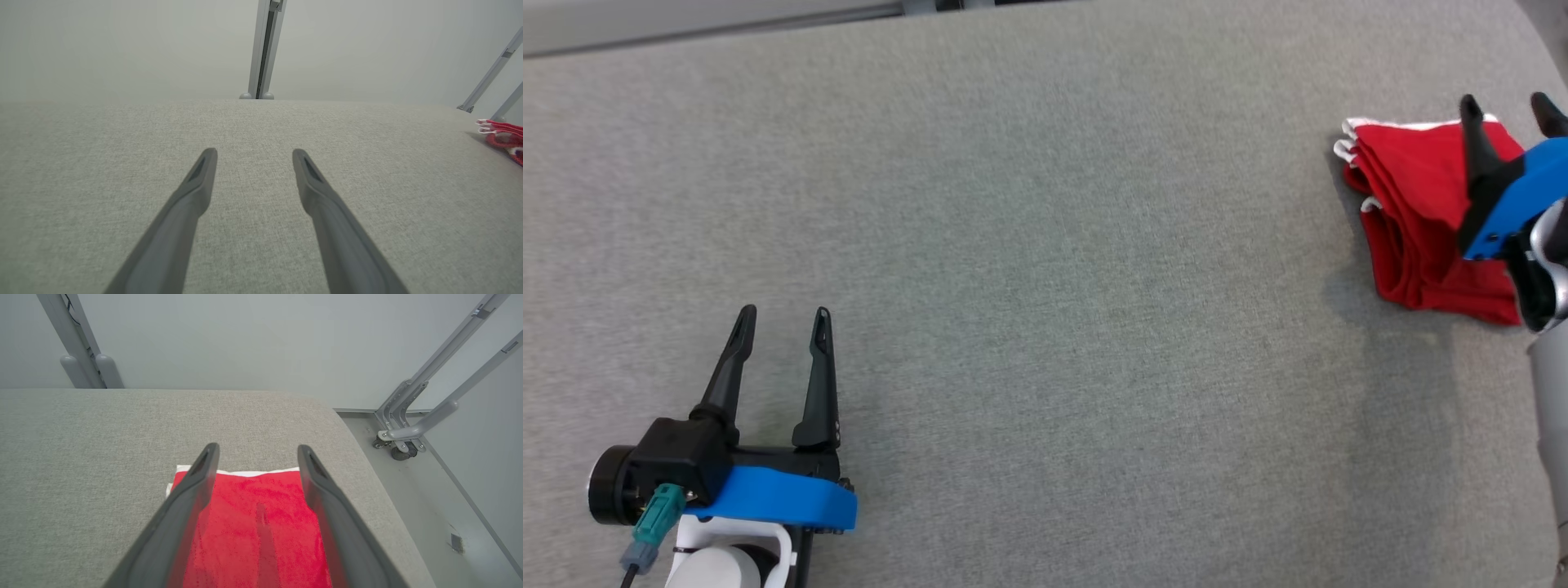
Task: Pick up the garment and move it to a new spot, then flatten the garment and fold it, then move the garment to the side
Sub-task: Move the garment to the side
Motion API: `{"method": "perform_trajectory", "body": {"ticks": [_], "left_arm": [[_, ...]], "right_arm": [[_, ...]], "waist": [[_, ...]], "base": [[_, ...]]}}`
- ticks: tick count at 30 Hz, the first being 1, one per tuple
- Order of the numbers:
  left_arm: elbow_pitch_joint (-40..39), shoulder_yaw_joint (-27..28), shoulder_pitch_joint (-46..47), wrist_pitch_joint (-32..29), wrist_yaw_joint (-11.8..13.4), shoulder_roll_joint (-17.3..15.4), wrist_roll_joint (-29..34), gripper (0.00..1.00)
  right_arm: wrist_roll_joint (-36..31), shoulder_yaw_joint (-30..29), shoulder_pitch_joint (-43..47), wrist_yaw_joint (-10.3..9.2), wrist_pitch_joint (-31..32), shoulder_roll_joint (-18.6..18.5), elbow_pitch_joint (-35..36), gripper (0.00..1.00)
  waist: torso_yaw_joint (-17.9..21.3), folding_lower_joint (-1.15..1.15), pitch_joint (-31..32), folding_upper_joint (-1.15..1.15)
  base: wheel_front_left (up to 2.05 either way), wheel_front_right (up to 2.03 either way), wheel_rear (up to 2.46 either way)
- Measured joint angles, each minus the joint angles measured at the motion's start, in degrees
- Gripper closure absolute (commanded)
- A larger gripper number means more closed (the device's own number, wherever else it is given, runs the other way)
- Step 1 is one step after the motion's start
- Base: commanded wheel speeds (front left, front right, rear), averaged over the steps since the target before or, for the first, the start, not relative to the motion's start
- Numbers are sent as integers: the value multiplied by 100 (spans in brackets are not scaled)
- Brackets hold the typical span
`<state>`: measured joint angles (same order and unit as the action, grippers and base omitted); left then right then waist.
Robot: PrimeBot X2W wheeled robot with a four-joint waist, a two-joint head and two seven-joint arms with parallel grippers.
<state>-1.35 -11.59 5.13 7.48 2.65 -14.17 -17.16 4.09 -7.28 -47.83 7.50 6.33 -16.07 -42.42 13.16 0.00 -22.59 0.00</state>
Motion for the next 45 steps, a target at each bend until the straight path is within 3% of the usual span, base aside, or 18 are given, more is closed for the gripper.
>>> {"method": "perform_trajectory", "body": {"ticks": [7,9,20,30,45], "left_arm": [[327,8,32,153,2,148,-175,0],[559,54,-42,252,37,198,-261,0],[1244,213,-634,526,91,420,-617,0],[1411,226,-891,516,87,494,-815,0],[1499,160,-922,389,109,444,-857,0]], "right_arm": [[246,531,315,0,-400,194,257,0],[311,636,641,0,-619,397,390,0],[222,542,2460,0,-1474,1262,1032,0],[658,788,3812,-1,-1751,1318,1785,0],[666,961,4142,-1,-1669,1322,2194,0]], "waist": [[-208,-1,509,0],[-350,-1,820,0],[-748,-2,1722,0],[-846,-1,2098,0],[-860,0,2178,0]], "base": [[0,0,0],[0,0,0],[0,0,0],[0,0,0],[0,0,0]]}}
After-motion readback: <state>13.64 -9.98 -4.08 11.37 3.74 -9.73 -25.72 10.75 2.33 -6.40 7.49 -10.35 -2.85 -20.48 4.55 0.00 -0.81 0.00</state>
